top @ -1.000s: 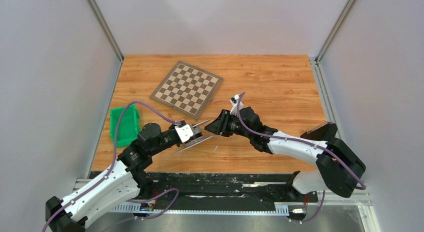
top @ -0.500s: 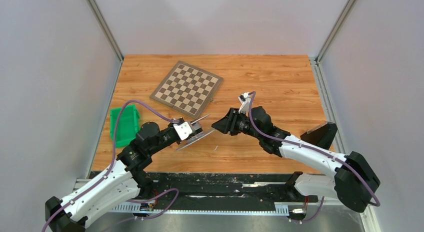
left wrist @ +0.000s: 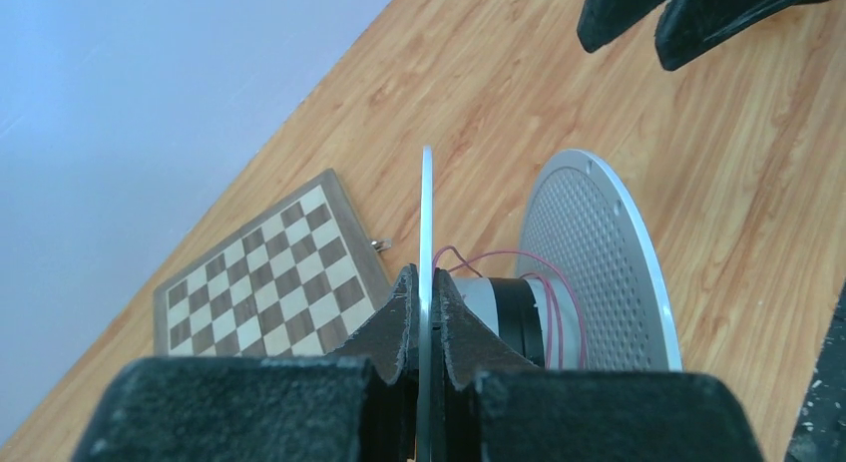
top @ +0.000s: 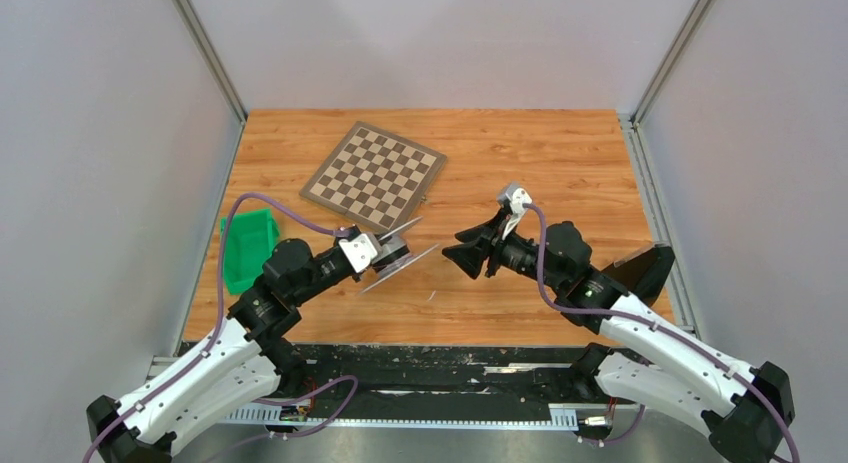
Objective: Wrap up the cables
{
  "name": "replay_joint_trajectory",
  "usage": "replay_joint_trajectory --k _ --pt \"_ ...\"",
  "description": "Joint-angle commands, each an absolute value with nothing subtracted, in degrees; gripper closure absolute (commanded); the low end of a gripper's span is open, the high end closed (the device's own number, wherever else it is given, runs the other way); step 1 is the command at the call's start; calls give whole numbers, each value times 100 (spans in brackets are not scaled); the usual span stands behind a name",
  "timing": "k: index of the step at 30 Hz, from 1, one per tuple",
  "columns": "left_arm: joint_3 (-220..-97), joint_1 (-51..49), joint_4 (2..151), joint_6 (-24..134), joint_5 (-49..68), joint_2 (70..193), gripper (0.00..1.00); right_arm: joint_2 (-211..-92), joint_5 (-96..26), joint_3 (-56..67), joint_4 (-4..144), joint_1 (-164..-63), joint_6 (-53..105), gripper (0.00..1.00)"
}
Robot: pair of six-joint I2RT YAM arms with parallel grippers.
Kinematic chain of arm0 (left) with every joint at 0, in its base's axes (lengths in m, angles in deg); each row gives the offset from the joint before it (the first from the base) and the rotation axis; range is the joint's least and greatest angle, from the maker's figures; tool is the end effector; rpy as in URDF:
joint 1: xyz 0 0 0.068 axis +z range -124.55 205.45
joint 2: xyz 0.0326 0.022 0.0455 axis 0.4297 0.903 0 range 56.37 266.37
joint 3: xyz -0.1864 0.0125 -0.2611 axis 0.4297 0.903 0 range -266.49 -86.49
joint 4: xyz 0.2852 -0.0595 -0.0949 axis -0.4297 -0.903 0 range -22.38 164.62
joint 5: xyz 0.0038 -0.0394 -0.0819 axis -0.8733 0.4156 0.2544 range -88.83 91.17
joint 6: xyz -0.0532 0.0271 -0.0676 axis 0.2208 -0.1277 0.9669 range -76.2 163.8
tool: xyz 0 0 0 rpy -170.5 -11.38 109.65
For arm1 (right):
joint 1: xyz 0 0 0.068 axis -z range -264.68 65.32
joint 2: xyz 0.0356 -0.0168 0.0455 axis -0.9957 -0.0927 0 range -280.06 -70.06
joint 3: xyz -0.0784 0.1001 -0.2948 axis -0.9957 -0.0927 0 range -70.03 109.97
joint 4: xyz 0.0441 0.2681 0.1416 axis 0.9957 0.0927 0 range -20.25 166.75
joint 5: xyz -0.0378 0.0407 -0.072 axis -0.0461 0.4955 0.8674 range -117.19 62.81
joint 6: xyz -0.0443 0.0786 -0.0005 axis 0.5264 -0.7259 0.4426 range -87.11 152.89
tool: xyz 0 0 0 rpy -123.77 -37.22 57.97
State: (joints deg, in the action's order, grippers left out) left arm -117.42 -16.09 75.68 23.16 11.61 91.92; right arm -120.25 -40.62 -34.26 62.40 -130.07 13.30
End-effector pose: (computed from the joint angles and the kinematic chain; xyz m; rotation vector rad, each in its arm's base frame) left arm 0.1506 -0.1530 0.3225 0.9692 1.3342 -0.4276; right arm 0.1754 0.2044 0.3209 -0.5824 1.7069 1.0297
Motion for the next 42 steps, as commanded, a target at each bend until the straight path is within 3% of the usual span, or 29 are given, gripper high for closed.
replay_joint_trajectory --k 1,6,14,17,23,37,42 --pt "-12221 -1595 7819 2640 1535 9230 100 -11855 -5038 -3156 6210 -12986 3106 49" --pt "-12446 -1595 7418 2900 1835 9392 100 -12000 -6346 -3023 6262 -13001 4484 42" --pt "-12743 -1595 6828 3000 2089 9548 100 -12857 -7288 -2499 6669 -13028 5425 37" --pt "-12765 -1595 6806 3027 2094 9551 100 -13167 -7467 -2372 6729 -13084 5474 41" --pt "-12811 -1597 6796 3109 2110 9565 100 -13372 -7455 -2348 6701 -13213 5364 58" --pt "-12699 -1595 6994 3326 2343 9596 100 -13561 -7693 -2354 6439 -13218 5349 59" --pt "-12762 -1594 7000 3343 2307 9619 100 -13618 -7723 -2322 6474 -13217 5324 66"
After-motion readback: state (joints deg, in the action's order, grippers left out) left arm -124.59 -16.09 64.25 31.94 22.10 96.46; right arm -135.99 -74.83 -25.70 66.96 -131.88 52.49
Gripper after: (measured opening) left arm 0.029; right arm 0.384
